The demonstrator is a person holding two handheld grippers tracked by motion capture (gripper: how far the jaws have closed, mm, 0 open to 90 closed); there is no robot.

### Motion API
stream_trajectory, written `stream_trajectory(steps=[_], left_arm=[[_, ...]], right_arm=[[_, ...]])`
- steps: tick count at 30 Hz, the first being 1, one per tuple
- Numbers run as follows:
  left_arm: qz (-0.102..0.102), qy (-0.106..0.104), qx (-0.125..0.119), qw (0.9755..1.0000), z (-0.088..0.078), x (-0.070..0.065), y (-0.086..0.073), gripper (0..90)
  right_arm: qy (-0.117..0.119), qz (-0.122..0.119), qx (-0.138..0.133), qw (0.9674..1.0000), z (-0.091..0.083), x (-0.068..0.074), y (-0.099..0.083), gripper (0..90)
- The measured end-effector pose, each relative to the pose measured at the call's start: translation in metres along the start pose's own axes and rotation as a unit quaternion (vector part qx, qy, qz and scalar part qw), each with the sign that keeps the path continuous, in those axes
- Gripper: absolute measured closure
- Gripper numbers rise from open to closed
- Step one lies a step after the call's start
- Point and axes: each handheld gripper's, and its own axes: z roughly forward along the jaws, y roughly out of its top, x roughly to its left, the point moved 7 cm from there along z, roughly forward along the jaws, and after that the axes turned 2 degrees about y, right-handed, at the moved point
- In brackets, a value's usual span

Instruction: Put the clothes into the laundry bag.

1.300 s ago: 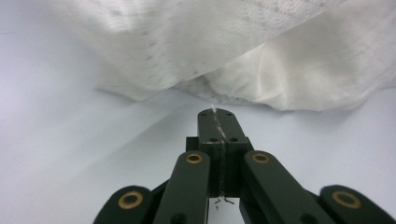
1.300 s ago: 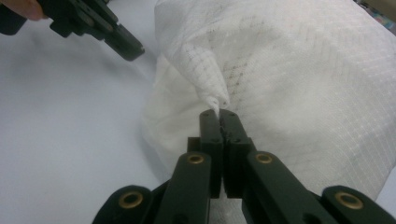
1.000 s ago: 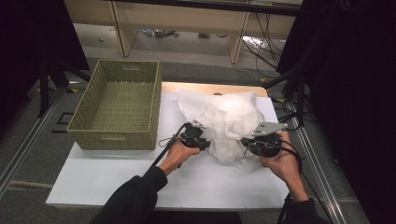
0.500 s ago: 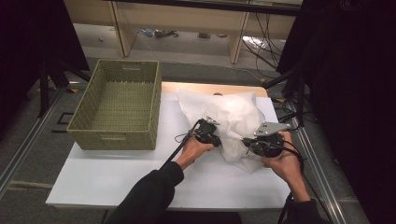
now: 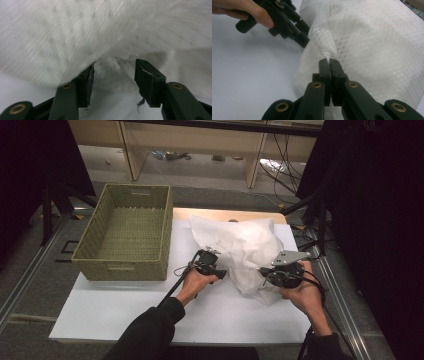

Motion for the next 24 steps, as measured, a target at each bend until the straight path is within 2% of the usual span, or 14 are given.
stream_trajectory(steps=[1,2,3,4,5,7,12,15,16,18,21,23,24], left_arm=[[0.020,0.018,0.001,0.9996,0.004,0.001,0.003,54.6],[0.025,0.027,0.001,0.9993,0.005,0.003,0.004,63.5],[0.019,0.021,-0.001,0.9996,0.007,0.002,0.006,73.3],[0.021,0.018,0.003,0.9996,0.006,0.002,0.005,85.9],[0.032,0.016,0.011,0.9993,0.004,0.002,0.003,88.6],[0.040,0.002,0.016,0.9991,-0.003,0.001,-0.001,89.3],[0.041,-0.027,-0.002,0.9988,-0.035,0.005,-0.013,89.4],[0.055,-0.044,-0.007,0.9975,-0.055,0.001,-0.020,89.5],[0.058,-0.044,-0.009,0.9973,-0.059,0.001,-0.022,89.5],[0.055,-0.048,-0.018,0.9972,-0.068,-0.001,-0.025,89.5],[0.080,-0.044,-0.024,0.9955,-0.086,-0.001,-0.037,89.6],[0.095,-0.037,-0.017,0.9946,-0.096,0.008,-0.051,89.6],[0.088,-0.033,-0.016,0.9954,-0.100,0.015,-0.060,89.6]], right_arm=[[0.001,0.001,0.000,1.0000,0.000,0.000,0.000,90.0],[0.005,0.000,-0.002,1.0000,0.000,0.000,0.000,90.0],[0.003,0.000,-0.003,1.0000,0.000,0.000,0.000,90.0],[0.002,0.002,-0.002,1.0000,0.000,0.000,0.000,90.0],[0.001,0.007,-0.001,1.0000,-0.001,0.000,0.000,90.0],[0.000,0.008,0.000,1.0000,-0.001,-0.001,0.000,90.0],[0.001,0.011,0.000,0.9999,-0.002,-0.001,0.000,90.0],[0.001,0.002,0.001,1.0000,0.001,-0.002,0.000,90.0],[-0.006,0.002,0.006,1.0000,0.001,-0.002,-0.001,90.0],[-0.001,0.002,0.009,1.0000,0.002,-0.001,-0.001,90.0],[-0.006,0.000,0.009,0.9999,0.003,-0.001,-0.002,90.0],[-0.004,-0.001,0.009,1.0000,0.003,0.000,-0.001,90.0],[-0.007,0.000,0.008,0.9999,0.002,0.000,-0.001,90.0]])
